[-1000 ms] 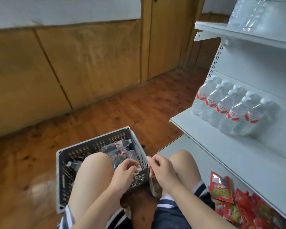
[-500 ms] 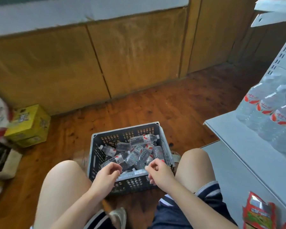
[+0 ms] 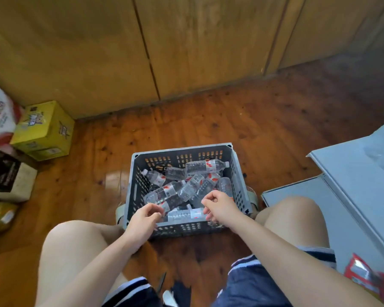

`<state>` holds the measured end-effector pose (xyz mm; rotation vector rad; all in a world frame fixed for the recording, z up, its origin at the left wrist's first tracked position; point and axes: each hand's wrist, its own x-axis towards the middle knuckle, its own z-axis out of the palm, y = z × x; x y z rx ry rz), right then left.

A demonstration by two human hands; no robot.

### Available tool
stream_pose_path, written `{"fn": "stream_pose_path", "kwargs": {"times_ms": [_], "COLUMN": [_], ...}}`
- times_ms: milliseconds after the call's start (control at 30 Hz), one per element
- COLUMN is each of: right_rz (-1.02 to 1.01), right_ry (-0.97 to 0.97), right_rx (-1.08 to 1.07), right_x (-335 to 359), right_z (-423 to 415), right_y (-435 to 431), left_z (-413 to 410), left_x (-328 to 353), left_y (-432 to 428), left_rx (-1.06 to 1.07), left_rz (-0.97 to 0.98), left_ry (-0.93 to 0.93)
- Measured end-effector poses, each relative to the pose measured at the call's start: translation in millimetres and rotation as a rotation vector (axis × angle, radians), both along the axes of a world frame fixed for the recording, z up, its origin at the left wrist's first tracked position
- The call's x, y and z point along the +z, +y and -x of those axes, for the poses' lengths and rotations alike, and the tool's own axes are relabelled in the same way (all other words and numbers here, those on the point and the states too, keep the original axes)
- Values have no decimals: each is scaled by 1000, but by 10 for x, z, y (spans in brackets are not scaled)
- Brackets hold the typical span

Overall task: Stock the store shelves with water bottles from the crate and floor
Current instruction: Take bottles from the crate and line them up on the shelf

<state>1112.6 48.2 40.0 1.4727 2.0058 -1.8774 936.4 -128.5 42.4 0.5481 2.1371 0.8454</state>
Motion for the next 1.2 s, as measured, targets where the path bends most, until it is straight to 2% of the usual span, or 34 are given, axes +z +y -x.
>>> {"fn": "stream_pose_path", "kwargs": {"times_ms": [233,300,433,600,700,833,967,1200], "right_rz": [58,21,-54,59,146,255,305,244], "right_ry": [-224,-328,-551,-670,-743,-733,-691,-428], "right_rx": [-98,-48,190,322,356,241,93,-51], "right_x": [-848,-1133,-1710,-2363,-2653,-2830,-2804,-1926], "right_z": [265,320,454,646,685,717,662,494], "right_y": [479,597,770,861,893,904,908,957], "left_z": [503,639,824,945,958,828,734,723], "left_x": [-636,-895,-1410,-2053,-2309,-2435,-2393,-1671], "left_y": [296,376,609,971,1093,1220,1176,1006], "left_rx": [1,5,-79,-206,-202,-129,115,257], "left_rz": [148,213,372,572,635,672,636,495], "left_ry": [-112,-141,-169,-213,-356,-436,-456,-466]}}
